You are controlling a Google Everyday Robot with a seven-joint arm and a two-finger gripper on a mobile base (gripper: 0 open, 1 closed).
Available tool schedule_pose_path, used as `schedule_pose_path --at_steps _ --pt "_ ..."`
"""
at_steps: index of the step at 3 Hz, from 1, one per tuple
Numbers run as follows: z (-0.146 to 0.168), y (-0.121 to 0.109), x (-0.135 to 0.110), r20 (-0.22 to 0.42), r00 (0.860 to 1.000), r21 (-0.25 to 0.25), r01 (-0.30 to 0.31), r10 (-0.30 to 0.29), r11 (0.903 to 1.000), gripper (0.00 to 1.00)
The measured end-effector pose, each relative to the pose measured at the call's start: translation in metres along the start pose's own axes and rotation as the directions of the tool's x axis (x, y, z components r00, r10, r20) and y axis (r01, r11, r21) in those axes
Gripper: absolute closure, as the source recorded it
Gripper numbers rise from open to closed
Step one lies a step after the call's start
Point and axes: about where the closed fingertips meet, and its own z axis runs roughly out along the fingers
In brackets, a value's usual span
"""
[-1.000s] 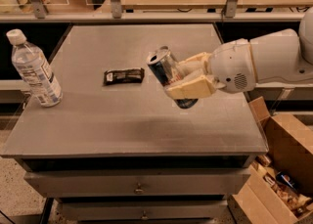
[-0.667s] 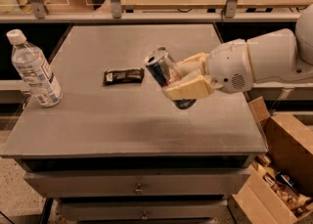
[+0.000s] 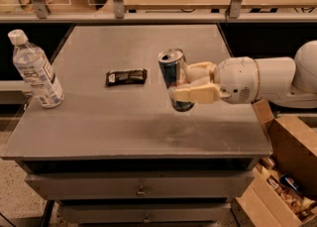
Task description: Place redbull can upright
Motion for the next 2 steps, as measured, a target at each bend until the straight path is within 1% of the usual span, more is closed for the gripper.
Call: schedule_pose_path --at_steps 1,2 --pt "-0.0027 -0.0049 0.0074 0.115 0.993 -0.037 -0.008 0.012 0.9993 1.00" --pt "-0.0057 -0.0078 0.0125 0.171 0.985 -0.053 -0.007 0.016 0.9986 1.00"
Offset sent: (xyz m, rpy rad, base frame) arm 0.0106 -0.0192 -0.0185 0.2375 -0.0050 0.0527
